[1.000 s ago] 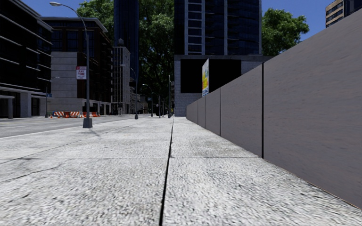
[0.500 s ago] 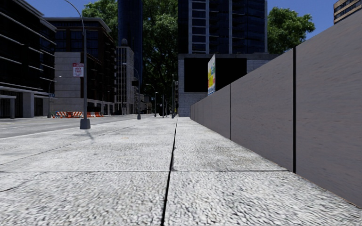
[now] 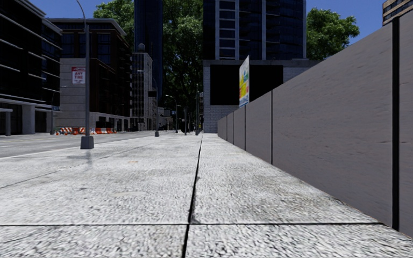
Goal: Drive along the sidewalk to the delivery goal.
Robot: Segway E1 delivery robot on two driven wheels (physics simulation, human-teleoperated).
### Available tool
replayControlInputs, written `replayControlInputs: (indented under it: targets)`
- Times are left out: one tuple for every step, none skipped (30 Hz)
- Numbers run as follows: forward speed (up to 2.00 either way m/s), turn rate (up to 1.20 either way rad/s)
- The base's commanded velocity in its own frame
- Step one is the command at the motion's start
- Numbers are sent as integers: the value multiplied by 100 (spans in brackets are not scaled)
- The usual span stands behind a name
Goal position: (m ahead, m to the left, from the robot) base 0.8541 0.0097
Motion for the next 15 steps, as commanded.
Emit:
replayControlInputs:
  targets:
    - [148,0]
    - [148,0]
    - [148,0]
    - [148,0]
    - [148,0]
    - [148,0]
    - [148,0]
    - [148,0]
    - [148,0]
    - [148,0]
    - [148,0]
    - [148,0]
    - [148,0]
    - [148,0]
    - [145,0]
